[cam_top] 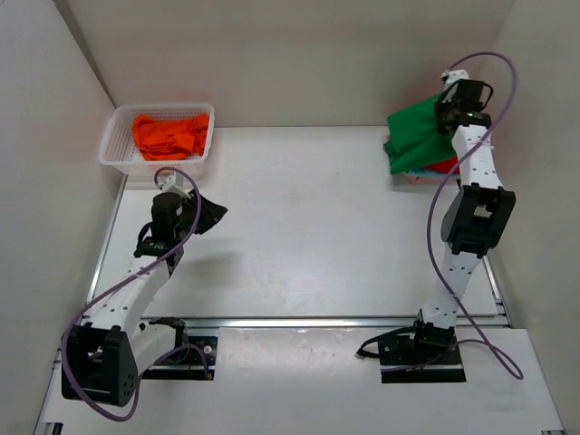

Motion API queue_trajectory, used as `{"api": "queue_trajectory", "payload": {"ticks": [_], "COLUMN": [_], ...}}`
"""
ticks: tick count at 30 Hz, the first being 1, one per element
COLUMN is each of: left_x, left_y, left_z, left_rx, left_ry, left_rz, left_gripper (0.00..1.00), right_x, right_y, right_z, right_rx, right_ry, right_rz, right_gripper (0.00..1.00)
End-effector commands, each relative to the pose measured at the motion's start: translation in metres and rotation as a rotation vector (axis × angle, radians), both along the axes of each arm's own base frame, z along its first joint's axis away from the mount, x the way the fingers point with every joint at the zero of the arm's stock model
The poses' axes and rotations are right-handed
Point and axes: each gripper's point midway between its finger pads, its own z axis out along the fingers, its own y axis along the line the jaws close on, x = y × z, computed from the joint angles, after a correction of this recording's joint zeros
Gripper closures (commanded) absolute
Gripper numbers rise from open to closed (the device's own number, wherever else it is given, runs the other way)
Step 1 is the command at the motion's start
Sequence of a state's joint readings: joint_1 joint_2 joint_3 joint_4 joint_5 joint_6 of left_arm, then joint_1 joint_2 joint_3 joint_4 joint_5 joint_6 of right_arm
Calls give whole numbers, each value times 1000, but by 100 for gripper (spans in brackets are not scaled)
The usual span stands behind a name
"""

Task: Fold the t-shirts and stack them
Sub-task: Put the neatly folded tshirt into the corner of the board with the right arm

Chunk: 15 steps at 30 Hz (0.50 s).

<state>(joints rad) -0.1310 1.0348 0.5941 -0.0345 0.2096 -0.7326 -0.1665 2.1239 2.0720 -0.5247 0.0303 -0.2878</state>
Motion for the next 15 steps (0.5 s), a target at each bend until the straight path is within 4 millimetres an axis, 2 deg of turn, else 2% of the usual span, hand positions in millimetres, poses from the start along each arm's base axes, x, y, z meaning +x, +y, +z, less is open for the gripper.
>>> {"api": "queue_trajectory", "payload": {"ticks": [1,3,6,8,9,10,13,14,15], "left_x": [1,2,3,4,4,5,3,4,4], "left_y": [5,4,2,1,2,3,0,2,1], "left_z": [-7,-12,-18,-19,-18,-20,-23,-21,-23], "left_rx": [31,35,32,28,30,29,36,42,44], "left_ry": [10,22,34,39,34,39,45,37,48], "left_rz": [8,11,6,9,9,15,-3,4,6], "left_gripper": [63,62,63,63,63,63,62,62,61], "right_x": [18,25,31,43,41,46,48,46,46], "right_y": [-44,-57,-69,-77,-79,-81,-87,-91,-94], "right_z": [42,37,17,-1,-14,-25,-39,-46,-44], "right_rx": [61,85,73,67,81,93,76,72,59], "right_ry": [-205,-244,-215,-180,-145,-132,-125,-112,-123], "right_rz": [-115,-166,-198,-216,-226,-233,-267,-280,-300], "right_gripper": [100,100,100,100,100,96,59,50,38]}}
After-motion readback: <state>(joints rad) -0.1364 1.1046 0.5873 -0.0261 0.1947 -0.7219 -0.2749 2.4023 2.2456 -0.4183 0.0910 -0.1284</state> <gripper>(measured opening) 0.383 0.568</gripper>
